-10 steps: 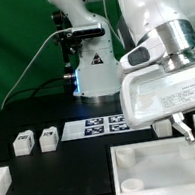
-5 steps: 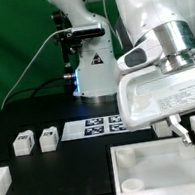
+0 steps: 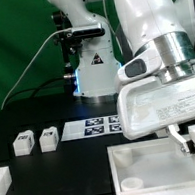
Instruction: Assemble one leg
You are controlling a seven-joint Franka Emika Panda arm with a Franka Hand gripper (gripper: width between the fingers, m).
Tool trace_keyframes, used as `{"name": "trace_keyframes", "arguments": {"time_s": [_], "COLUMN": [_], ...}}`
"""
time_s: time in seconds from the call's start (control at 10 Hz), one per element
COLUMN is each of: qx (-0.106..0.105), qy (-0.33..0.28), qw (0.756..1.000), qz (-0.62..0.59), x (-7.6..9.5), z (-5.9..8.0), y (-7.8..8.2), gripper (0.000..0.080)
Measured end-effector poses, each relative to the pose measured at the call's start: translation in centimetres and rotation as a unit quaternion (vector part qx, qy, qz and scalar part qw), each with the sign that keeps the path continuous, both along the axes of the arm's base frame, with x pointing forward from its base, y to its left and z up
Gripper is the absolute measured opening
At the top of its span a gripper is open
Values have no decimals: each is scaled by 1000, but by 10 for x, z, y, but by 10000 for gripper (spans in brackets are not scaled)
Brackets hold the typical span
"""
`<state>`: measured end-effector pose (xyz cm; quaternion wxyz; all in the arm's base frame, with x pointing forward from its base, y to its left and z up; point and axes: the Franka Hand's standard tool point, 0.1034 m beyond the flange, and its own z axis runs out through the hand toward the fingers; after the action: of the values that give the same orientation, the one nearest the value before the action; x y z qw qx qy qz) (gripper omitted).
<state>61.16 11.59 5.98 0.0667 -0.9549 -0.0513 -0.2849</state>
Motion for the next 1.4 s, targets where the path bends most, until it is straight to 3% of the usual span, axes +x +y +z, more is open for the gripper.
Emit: {"name": "trace_keyframes", "arguments": {"time_s": [0.4, 0.7, 1.4], "qx": [-21, -21, -21], "qy": [4, 7, 7], "qw": [1000, 1000, 1000], "qz": [-21, -20, -20], "x": [0, 0, 0], "z": [-2, -3, -2], "y": [0, 1, 0], "gripper": [287, 608, 649]}}
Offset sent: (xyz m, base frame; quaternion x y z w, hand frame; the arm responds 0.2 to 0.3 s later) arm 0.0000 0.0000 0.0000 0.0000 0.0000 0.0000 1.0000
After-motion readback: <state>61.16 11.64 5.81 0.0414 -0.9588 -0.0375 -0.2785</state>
